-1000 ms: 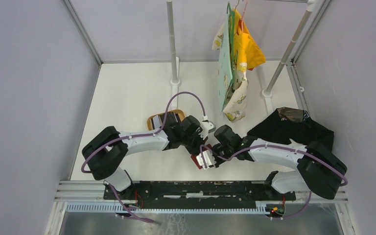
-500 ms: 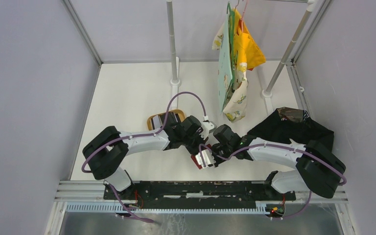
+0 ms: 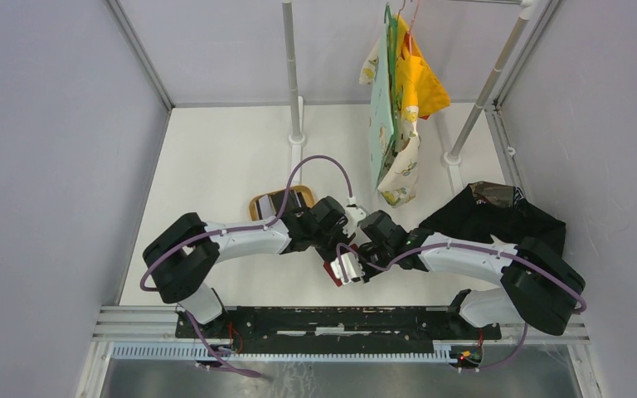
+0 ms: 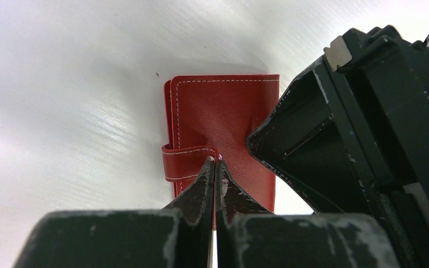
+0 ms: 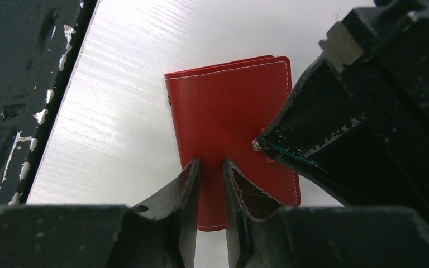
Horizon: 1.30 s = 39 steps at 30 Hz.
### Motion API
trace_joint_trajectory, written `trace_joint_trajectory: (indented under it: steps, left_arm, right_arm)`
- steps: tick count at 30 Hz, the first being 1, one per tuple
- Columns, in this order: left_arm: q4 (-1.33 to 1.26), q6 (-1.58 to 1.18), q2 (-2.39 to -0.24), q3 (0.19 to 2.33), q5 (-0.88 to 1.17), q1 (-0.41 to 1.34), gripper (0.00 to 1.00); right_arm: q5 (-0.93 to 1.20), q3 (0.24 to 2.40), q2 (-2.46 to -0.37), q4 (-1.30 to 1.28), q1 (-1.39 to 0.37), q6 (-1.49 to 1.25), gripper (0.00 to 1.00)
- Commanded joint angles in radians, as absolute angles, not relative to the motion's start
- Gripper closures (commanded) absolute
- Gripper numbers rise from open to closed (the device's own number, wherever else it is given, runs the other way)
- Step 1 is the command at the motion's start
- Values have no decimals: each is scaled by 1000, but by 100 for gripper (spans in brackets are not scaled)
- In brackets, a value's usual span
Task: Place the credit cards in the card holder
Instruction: Close the card holder at the center of the board.
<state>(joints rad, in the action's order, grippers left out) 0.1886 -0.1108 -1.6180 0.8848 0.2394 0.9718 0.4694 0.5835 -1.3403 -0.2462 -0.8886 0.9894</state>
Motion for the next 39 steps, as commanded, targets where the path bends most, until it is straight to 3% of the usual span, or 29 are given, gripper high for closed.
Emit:
trace_joint_trajectory:
  steps: [1,15,39]
  left_arm:
    - [259,-108,-1632,894,229,994,98]
    - [287,-111,-1644,897,210,1014,95]
    - [280,-121,-1681,898,190,1018,68]
  right_arm:
    - [437,605,-1362,-236,-894,979,74]
    - [436,609,-1362,-235,-894,969,73]
    - [434,611,-1341,-239,-894,965,70]
